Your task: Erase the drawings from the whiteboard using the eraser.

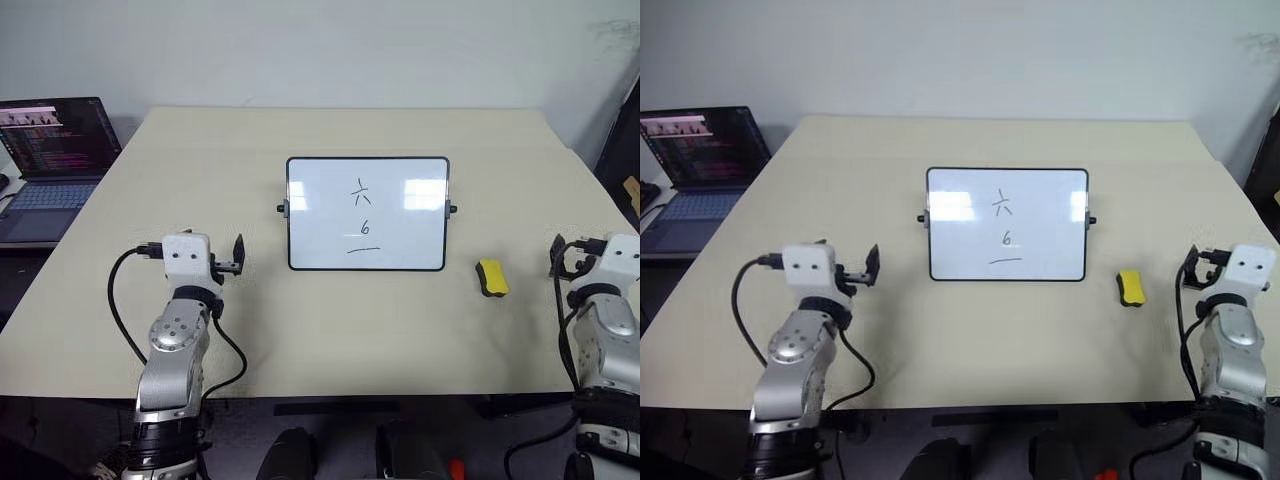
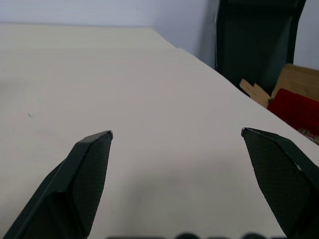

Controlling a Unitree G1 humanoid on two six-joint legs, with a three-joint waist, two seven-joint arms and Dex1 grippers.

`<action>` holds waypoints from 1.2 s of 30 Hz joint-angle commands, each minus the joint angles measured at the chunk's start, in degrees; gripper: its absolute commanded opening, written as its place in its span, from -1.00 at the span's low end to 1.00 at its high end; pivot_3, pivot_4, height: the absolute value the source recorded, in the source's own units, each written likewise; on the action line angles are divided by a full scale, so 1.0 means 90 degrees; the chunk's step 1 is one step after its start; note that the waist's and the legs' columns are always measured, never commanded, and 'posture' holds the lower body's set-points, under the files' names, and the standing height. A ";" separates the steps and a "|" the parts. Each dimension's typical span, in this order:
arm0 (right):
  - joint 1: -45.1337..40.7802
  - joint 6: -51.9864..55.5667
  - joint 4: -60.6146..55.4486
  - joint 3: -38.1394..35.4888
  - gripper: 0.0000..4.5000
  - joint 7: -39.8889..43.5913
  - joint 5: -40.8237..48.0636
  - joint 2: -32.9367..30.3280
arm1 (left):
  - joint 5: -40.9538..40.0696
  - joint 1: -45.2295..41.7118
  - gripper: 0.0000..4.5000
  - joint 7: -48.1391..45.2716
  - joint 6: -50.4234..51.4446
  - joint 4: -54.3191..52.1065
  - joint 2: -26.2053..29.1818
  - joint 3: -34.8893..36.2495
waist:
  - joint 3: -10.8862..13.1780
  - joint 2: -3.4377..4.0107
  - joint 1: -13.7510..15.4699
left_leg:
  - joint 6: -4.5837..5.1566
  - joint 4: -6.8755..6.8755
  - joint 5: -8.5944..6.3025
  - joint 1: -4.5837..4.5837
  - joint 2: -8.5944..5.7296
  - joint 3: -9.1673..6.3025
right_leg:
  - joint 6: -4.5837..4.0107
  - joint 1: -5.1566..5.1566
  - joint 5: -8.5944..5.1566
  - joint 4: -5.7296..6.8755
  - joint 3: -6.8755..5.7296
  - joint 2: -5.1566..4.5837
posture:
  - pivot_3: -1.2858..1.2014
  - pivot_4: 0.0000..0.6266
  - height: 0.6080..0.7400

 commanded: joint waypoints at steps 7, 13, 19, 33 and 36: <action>0.0092 0.0513 -0.1105 0.0186 0.99 0.0224 0.0035 -0.0106 | -0.0175 -0.0406 1.00 -0.0157 -0.0229 0.0101 0.0032 0.0106 | 0.0000 0.0000 -0.0014 | 0.0000 0.0003 0.0000 0.0004 -0.0001 0.0003 | 0.0001 0.0000 0.0000 0.0005 0.0001 0.0001 | 0.03 -0.52 1.00; 0.0138 0.0683 -0.1747 0.0313 0.99 0.0405 0.0447 0.0297 | -0.0873 -0.0576 1.00 -0.1253 -0.0349 0.0025 0.0665 0.0377 | 0.0000 0.0000 -0.0015 | 0.0000 0.0002 0.0000 0.0003 0.0000 -0.0001 | 0.0001 0.0000 0.0000 0.0003 -0.0001 0.0003 | 0.03 -0.52 1.00; -0.0150 0.1232 -0.1956 0.0426 0.99 0.0704 0.0720 0.0173 | -0.1775 -0.1170 1.00 -0.2568 -0.0069 -0.0066 0.1304 0.0316 | 0.0004 0.0000 -0.0001 | 0.0000 0.0005 0.0001 -0.0002 -0.0006 -0.0004 | 0.0001 -0.0001 0.0000 0.0000 -0.0008 0.0007 | 0.03 -0.52 1.00; 0.0780 0.3789 -0.3802 0.1002 0.99 -0.0009 0.1304 0.0763 | -0.2721 -0.2965 1.00 -0.6041 0.0902 0.0301 0.1761 -0.1656 | 0.0010 0.0004 -0.0159 | 0.0010 0.0003 -0.0005 -0.0020 -0.0004 -0.0012 | 0.0004 -0.0011 -0.0004 -0.0011 -0.0007 0.0012 | 0.03 -0.52 1.00; 0.0741 0.3572 -0.3583 0.1062 0.99 -0.0083 0.1136 0.0916 | -0.2643 -0.3172 1.00 -0.6406 0.0871 0.0425 0.1811 -0.1839 | 0.0009 0.0004 -0.0152 | 0.0010 0.0006 -0.0005 -0.0017 -0.0008 -0.0014 | 0.0005 -0.0008 -0.0004 -0.0007 -0.0010 0.0019 | 0.03 -0.52 1.00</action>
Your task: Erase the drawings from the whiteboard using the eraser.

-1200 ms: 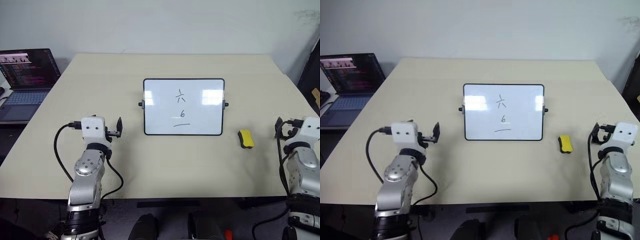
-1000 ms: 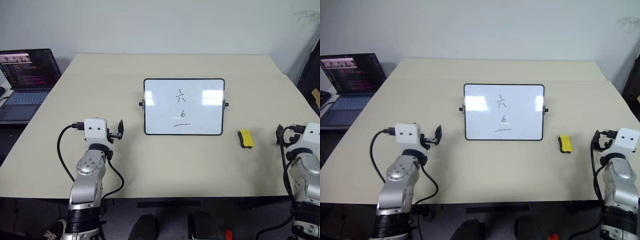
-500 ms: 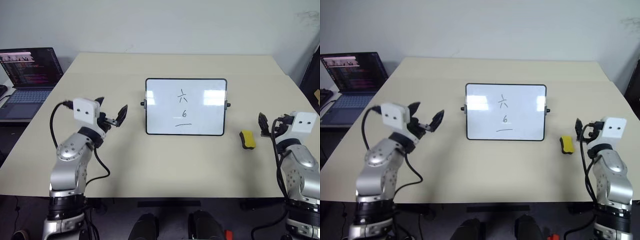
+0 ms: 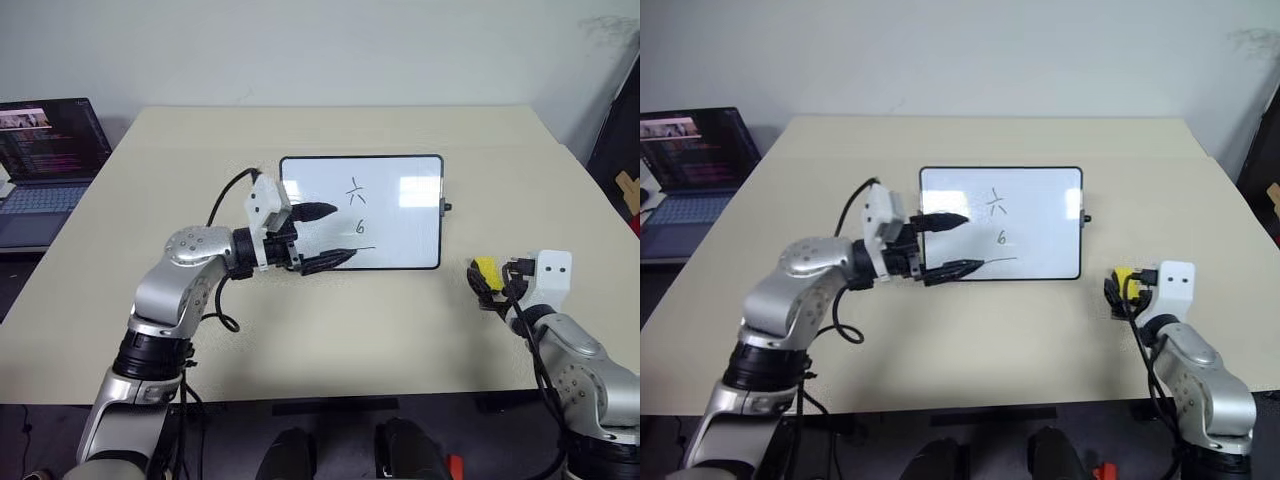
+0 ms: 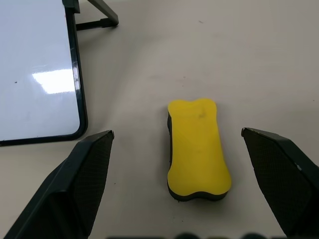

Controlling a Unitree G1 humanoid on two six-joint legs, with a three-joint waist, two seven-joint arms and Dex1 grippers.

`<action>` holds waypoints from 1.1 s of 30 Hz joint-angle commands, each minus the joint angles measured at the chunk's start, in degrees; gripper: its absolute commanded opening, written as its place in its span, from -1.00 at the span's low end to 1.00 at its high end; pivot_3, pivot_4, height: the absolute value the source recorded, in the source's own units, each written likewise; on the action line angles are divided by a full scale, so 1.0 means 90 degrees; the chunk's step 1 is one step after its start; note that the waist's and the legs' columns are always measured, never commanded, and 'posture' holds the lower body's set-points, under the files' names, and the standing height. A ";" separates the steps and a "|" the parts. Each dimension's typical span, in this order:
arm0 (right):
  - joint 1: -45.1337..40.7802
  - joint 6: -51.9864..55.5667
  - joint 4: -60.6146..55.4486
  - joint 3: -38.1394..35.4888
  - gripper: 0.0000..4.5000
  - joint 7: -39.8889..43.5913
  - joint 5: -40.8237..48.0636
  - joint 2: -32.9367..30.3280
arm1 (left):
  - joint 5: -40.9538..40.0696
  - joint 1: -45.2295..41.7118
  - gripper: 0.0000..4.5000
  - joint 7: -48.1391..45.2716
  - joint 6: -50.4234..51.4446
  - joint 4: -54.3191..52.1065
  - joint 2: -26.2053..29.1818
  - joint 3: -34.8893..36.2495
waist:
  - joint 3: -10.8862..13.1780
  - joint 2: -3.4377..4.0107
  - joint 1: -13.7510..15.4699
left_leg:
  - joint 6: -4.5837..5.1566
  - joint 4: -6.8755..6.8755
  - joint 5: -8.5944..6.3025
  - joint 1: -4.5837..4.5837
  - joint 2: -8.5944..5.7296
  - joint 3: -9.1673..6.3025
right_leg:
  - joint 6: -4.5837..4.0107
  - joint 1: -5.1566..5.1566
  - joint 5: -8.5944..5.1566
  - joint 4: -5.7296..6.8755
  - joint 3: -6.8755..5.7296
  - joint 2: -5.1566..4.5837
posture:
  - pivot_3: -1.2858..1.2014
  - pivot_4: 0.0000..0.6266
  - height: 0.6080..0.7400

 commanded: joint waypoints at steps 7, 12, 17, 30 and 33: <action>-0.0486 -0.0625 0.0672 0.0011 0.99 -0.0036 -0.0467 0.0098 | 0.0097 -0.0364 1.00 -0.0469 -0.0121 0.0152 0.0087 -0.0090 | 0.0000 0.0000 -0.0015 | 0.0000 -0.0002 0.0000 0.0003 0.0002 0.0003 | 0.0000 -0.0001 0.0000 0.0001 0.0004 0.0003 | 0.03 -0.52 1.00; -0.0819 -0.0727 0.1215 0.0054 0.99 0.0174 -0.0540 -0.0010 | 0.0136 -0.0301 1.00 -0.0470 -0.0078 0.0087 0.0127 -0.0052 | 0.0000 0.0000 -0.0006 | 0.0001 -0.0002 0.0000 0.0002 0.0001 0.0003 | 0.0000 -0.0001 0.0000 -0.0001 0.0003 0.0002 | 0.03 -0.52 1.00; -0.1003 -0.0706 0.1551 -0.0001 0.99 0.0271 -0.0586 -0.0052 | 0.0128 -0.0187 1.00 -0.0415 -0.0032 -0.0016 0.0213 0.0019 | 0.0000 0.0000 -0.0007 | 0.0001 -0.0002 0.0000 0.0002 0.0002 0.0002 | 0.0000 -0.0001 0.0000 0.0000 0.0004 0.0002 | 0.03 -0.52 1.00; -0.1336 -0.0716 0.2167 0.0038 0.10 0.0496 -0.0684 -0.0235 | 0.0103 0.0049 1.00 -0.0186 -0.0010 -0.0177 0.0241 0.0059 | 0.0000 0.0000 -0.0006 | 0.0001 -0.0002 -0.0001 0.0002 0.0002 0.0002 | -0.0001 -0.0002 0.0000 0.0000 0.0005 0.0001 | 0.03 -0.52 1.00; -0.1379 -0.0716 0.2274 0.0082 -0.35 0.0539 -0.0731 -0.0287 | 0.0104 0.0082 1.00 -0.0171 -0.0026 -0.0184 0.0257 0.0054 | 0.0000 0.0000 -0.0006 | 0.0001 -0.0001 -0.0001 0.0002 0.0002 0.0005 | -0.0001 -0.0002 0.0000 0.0000 0.0006 0.0000 | 0.03 -0.52 1.00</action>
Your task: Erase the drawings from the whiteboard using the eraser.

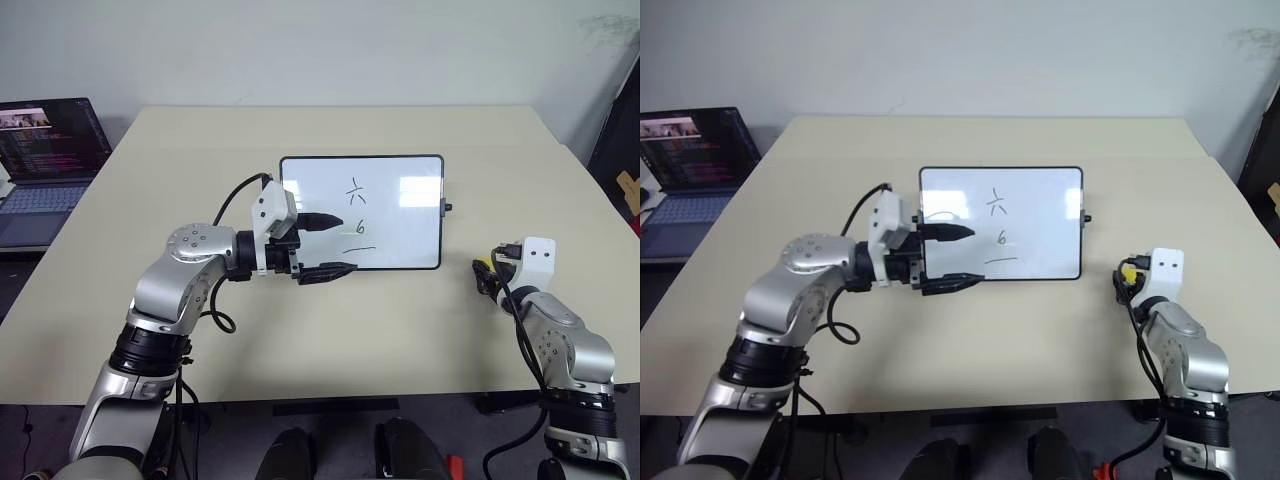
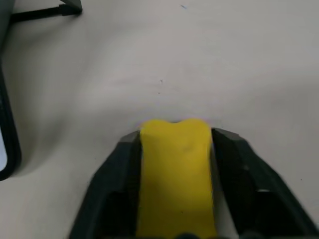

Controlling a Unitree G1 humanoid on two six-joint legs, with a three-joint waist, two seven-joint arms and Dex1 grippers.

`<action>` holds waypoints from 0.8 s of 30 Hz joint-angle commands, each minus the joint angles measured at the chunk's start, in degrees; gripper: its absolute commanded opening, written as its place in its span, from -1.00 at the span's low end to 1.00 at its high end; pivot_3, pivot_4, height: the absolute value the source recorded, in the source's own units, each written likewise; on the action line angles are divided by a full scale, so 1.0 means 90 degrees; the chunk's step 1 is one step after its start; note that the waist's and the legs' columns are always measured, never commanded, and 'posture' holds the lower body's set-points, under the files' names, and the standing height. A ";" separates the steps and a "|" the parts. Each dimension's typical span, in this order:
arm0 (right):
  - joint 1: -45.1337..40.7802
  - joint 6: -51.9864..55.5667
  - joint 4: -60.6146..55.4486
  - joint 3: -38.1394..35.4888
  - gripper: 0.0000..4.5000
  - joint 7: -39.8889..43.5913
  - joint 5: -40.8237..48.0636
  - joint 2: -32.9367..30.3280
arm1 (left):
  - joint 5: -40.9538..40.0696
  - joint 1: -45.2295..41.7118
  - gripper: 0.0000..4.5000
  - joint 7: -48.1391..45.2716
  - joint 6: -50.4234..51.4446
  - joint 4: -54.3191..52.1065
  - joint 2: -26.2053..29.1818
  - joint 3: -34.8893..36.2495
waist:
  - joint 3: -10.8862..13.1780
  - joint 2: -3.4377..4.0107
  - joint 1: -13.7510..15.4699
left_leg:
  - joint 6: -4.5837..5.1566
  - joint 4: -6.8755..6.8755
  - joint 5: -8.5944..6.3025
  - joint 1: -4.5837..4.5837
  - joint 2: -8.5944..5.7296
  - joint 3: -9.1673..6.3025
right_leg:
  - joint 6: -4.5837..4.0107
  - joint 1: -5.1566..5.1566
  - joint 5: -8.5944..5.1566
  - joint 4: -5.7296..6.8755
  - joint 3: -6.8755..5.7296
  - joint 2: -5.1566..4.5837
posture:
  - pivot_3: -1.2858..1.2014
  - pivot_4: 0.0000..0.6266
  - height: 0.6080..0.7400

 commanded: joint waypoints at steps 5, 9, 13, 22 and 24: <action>-0.0134 -0.0133 0.0042 -0.0014 -0.47 0.0119 -0.0148 -0.0123 | -0.0036 0.0078 1.00 0.0088 -0.0059 -0.0331 0.0051 0.0175 | 0.0000 0.0000 -0.0001 | 0.0000 0.0000 0.0000 0.0000 0.0001 -0.0001 | 0.0000 0.0000 0.0000 0.0001 0.0000 0.0001 | 0.03 -0.52 1.00; -0.0137 -0.0306 -0.0240 -0.0015 -0.47 0.0218 -0.0188 -0.0160 | -0.0016 0.0169 1.00 0.0326 0.0002 -0.0356 0.0057 0.0291 | 0.0000 0.0000 -0.0001 | 0.0000 0.0001 0.0000 0.0001 0.0000 -0.0001 | 0.0000 0.0000 0.0000 0.0002 0.0000 0.0000 | 0.03 -0.52 1.00; 0.0004 -0.0409 -0.0886 0.0176 -0.47 0.0608 -0.0156 -0.0316 | 0.0217 0.0252 1.00 0.0876 0.0053 -0.0281 0.0113 0.0467 | 0.0000 0.0000 -0.0006 | 0.0000 0.0000 0.0000 0.0000 0.0001 -0.0001 | 0.0000 -0.0002 0.0000 0.0003 0.0000 0.0000 | 0.03 -0.52 1.00; -0.0455 -0.1487 -0.1640 0.1862 -0.47 0.1256 -0.1106 -0.0609 | 0.0661 -0.0204 1.00 0.2251 0.0395 0.0180 -0.0031 0.0846 | 0.0002 -0.0002 -0.0008 | 0.0000 0.0006 0.0000 0.0002 0.0000 -0.0003 | 0.0001 -0.0001 0.0001 0.0007 -0.0003 0.0000 | 0.03 -0.52 1.00; -0.0904 -0.1871 -0.1291 0.2287 -0.47 0.1294 -0.1436 -0.0473 | 0.0654 -0.0382 1.00 0.2402 0.0469 0.0317 -0.0101 0.0894 | 0.0002 -0.0004 -0.0018 | -0.0001 0.0009 0.0001 0.0004 -0.0001 -0.0003 | 0.0001 -0.0002 0.0001 0.0014 -0.0003 0.0001 | 0.03 -0.52 1.00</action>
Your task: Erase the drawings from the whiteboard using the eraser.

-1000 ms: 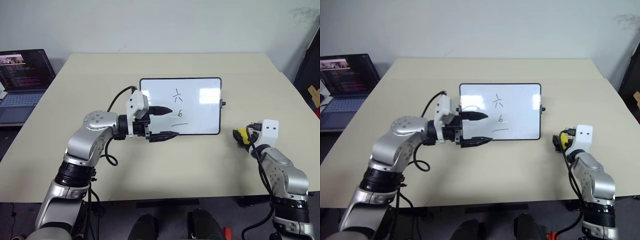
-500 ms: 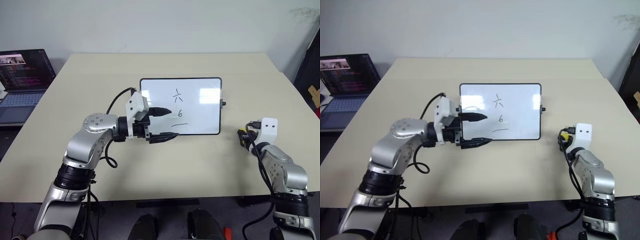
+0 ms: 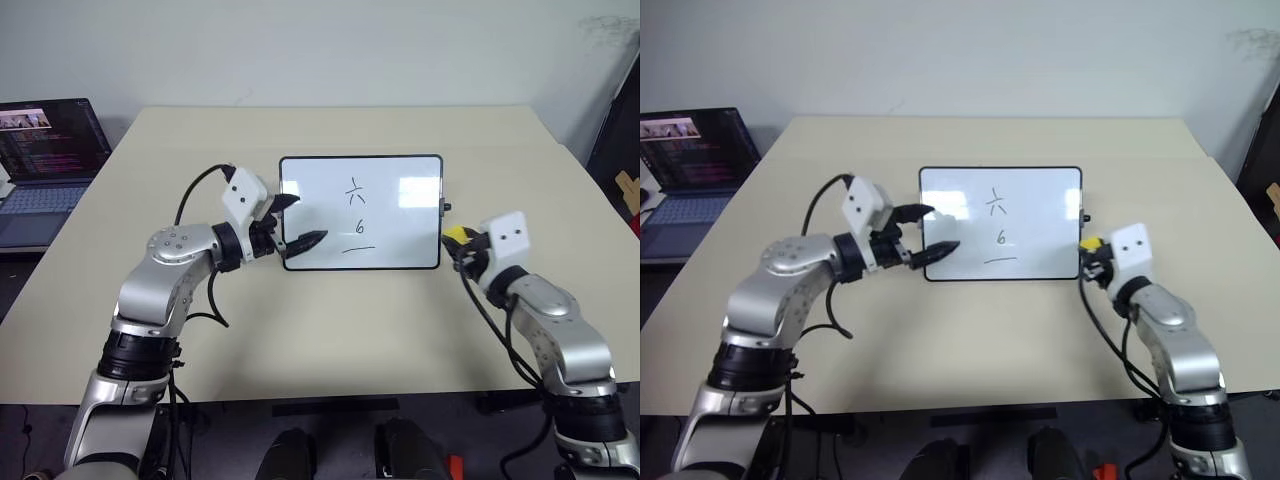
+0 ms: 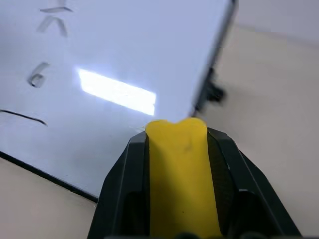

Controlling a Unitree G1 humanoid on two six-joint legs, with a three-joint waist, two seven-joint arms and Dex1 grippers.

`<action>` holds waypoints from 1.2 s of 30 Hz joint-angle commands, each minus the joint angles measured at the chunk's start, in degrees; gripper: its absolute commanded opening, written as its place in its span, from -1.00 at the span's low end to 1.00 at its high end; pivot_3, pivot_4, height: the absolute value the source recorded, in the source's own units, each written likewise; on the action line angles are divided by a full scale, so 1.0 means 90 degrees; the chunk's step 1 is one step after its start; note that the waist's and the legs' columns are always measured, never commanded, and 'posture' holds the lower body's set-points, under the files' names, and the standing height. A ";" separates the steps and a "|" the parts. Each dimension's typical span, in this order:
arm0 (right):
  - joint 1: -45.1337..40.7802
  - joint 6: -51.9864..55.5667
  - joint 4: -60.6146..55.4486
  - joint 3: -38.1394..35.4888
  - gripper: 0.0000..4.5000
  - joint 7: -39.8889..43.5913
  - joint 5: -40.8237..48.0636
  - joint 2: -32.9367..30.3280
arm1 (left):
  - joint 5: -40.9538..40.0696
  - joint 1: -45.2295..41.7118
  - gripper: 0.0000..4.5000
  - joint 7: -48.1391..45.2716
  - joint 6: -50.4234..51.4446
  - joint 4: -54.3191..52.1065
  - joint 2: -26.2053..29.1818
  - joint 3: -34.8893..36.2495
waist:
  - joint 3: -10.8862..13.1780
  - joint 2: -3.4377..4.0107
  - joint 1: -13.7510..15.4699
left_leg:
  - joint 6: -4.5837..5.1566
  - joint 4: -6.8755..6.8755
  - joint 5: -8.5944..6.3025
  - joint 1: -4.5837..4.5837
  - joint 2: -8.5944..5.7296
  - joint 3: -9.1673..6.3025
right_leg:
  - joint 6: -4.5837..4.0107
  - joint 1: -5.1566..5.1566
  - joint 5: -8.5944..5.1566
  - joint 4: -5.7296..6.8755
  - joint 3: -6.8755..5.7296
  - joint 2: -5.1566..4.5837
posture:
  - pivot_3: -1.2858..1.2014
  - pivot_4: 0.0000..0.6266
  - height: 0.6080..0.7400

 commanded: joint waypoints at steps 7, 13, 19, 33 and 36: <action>-0.2241 -0.2122 0.2287 0.1399 -0.47 0.0150 -0.1337 0.0811 | 0.0040 -0.0530 1.00 0.0386 0.0276 0.0334 -0.0090 0.0272 | 0.0000 -0.0002 0.0001 | -0.0024 -0.0006 0.0013 -0.0004 0.0000 0.0000 | -0.0001 -0.0006 0.0000 -0.0012 -0.0001 -0.0003 | 0.03 -0.52 1.00; -0.3529 -0.3337 0.4381 0.1431 -0.47 -0.0059 -0.1753 0.1314 | 0.0054 -0.0626 1.00 0.0462 0.0372 0.0419 -0.0098 0.0291 | 0.0001 -0.0003 -0.0007 | -0.0030 0.0000 0.0017 -0.0053 -0.0003 0.0000 | -0.0003 -0.0060 0.0002 -0.0001 -0.0002 -0.0024 | 0.03 -0.52 1.00; -0.4360 -0.4154 0.6294 0.1343 -0.47 -0.0281 -0.1905 0.1665 | -0.0022 -0.0401 1.00 0.0549 0.0569 0.0109 -0.0139 0.0332 | 0.0001 -0.0003 -0.0040 | -0.0033 0.0001 0.0018 -0.0090 -0.0003 0.0004 | -0.0004 -0.0100 0.0003 0.0005 0.0001 -0.0030 | 0.03 -0.52 1.00; -0.3565 -0.4062 0.7264 0.1620 -0.47 0.0229 -0.2155 0.1800 | -0.0102 -0.0349 1.00 0.0614 0.0652 -0.0110 -0.0190 0.0452 | -0.0009 -0.0006 -0.0066 | -0.0027 0.0011 0.0016 -0.0027 -0.0002 0.0000 | -0.0013 -0.0042 0.0011 0.0028 0.0000 -0.0028 | 0.03 -0.52 1.00; -0.3406 -0.3937 0.7079 0.1726 -0.47 0.0388 -0.2226 0.1829 | -0.0078 -0.0348 1.00 0.0632 0.0615 -0.0070 -0.0190 0.0452 | -0.0017 -0.0006 -0.0072 | -0.0016 0.0002 0.0009 0.0040 -0.0002 0.0002 | -0.0013 0.0020 0.0010 0.0026 0.0002 -0.0024 | 0.03 -0.52 1.00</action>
